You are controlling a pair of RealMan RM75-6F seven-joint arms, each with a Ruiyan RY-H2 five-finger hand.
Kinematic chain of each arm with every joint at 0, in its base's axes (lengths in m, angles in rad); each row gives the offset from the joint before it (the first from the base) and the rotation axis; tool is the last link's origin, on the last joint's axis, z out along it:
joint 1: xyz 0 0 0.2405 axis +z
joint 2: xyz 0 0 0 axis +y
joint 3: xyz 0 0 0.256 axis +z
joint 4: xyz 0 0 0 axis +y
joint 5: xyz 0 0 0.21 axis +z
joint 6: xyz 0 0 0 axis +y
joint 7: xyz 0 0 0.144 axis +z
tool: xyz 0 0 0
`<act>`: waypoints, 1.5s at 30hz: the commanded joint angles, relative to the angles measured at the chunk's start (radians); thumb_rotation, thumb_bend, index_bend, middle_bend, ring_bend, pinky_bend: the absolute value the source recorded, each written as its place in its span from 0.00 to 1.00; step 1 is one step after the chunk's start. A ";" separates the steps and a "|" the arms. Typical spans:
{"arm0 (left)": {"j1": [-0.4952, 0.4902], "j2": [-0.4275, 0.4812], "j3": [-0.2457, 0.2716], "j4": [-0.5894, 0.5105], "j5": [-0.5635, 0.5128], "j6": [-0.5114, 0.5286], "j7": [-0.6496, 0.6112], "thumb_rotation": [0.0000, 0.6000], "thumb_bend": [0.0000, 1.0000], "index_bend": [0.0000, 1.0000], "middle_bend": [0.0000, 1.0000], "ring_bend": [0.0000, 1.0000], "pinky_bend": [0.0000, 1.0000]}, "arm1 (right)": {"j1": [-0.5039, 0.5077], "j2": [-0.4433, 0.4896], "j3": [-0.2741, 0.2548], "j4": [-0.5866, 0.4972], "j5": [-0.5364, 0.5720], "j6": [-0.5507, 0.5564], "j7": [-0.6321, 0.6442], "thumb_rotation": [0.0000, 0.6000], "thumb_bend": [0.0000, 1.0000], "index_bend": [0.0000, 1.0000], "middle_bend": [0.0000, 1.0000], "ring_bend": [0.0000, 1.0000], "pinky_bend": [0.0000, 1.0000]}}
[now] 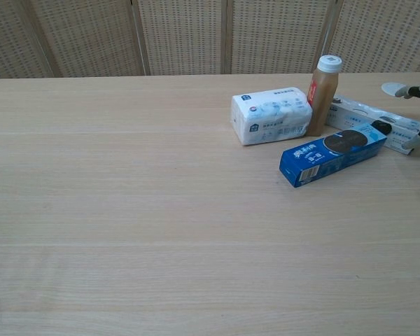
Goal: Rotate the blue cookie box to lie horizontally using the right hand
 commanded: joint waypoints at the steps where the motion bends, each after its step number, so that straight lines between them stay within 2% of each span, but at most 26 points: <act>1: -0.001 -0.001 -0.001 -0.002 -0.001 -0.002 0.004 1.00 0.32 0.08 0.01 0.00 0.00 | 0.010 -0.016 -0.001 0.023 -0.005 -0.015 0.009 0.93 0.00 0.00 0.00 0.00 0.00; 9: -0.002 0.003 -0.002 -0.021 0.001 -0.001 0.029 1.00 0.32 0.09 0.01 0.00 0.00 | 0.062 -0.059 0.003 0.101 -0.031 -0.060 0.053 1.00 0.00 0.00 0.01 0.00 0.00; 12: -0.001 0.006 -0.003 -0.025 -0.002 0.001 0.031 1.00 0.32 0.08 0.01 0.00 0.00 | 0.080 -0.075 0.001 0.124 -0.042 -0.073 0.061 1.00 0.00 0.00 0.08 0.00 0.04; 15: 0.001 0.006 -0.002 -0.024 -0.003 0.000 0.030 1.00 0.32 0.08 0.01 0.00 0.00 | 0.095 -0.092 0.005 0.145 -0.045 -0.087 0.074 1.00 0.00 0.00 0.20 0.02 0.16; 18: 0.004 0.006 -0.001 -0.020 -0.006 0.003 0.025 1.00 0.32 0.08 0.00 0.00 0.00 | 0.106 -0.106 0.008 0.166 -0.048 -0.106 0.083 1.00 0.00 0.03 0.35 0.13 0.32; 20: 0.007 0.007 -0.001 -0.016 -0.009 0.005 0.020 1.00 0.32 0.08 0.00 0.00 0.00 | 0.110 -0.112 0.011 0.177 -0.048 -0.114 0.093 1.00 0.00 0.14 0.46 0.26 0.45; 23: 0.009 0.008 -0.001 -0.013 -0.010 0.008 0.016 1.00 0.32 0.08 0.00 0.00 0.00 | 0.112 -0.118 0.012 0.191 -0.053 -0.115 0.105 1.00 0.00 0.27 0.59 0.40 0.60; 26: 0.007 0.007 -0.003 -0.012 -0.009 0.006 0.016 1.00 0.32 0.08 0.00 0.00 0.00 | 0.108 -0.120 0.012 0.197 -0.063 -0.097 0.122 1.00 0.01 0.37 0.70 0.53 0.72; 29: 0.003 0.001 -0.004 -0.011 -0.008 0.001 0.015 1.00 0.32 0.08 0.00 0.00 0.00 | 0.103 -0.121 0.013 0.205 -0.067 -0.084 0.136 1.00 0.03 0.45 0.78 0.63 0.79; 32: 0.000 -0.002 -0.005 -0.009 -0.009 -0.004 0.017 1.00 0.32 0.08 0.00 0.00 0.00 | 0.093 -0.119 0.019 0.209 -0.066 -0.072 0.154 1.00 0.04 0.49 0.83 0.68 0.82; 37: 0.000 -0.002 -0.007 -0.006 -0.018 -0.006 0.014 1.00 0.32 0.08 0.00 0.00 0.00 | 0.072 -0.097 0.034 0.195 -0.064 -0.028 0.190 1.00 0.05 0.50 0.85 0.70 0.83; 45: -0.011 -0.012 -0.010 -0.002 -0.022 -0.024 0.017 1.00 0.32 0.08 0.00 0.00 0.00 | 0.035 -0.006 0.062 0.096 -0.066 0.093 0.240 1.00 0.05 0.50 0.85 0.71 0.83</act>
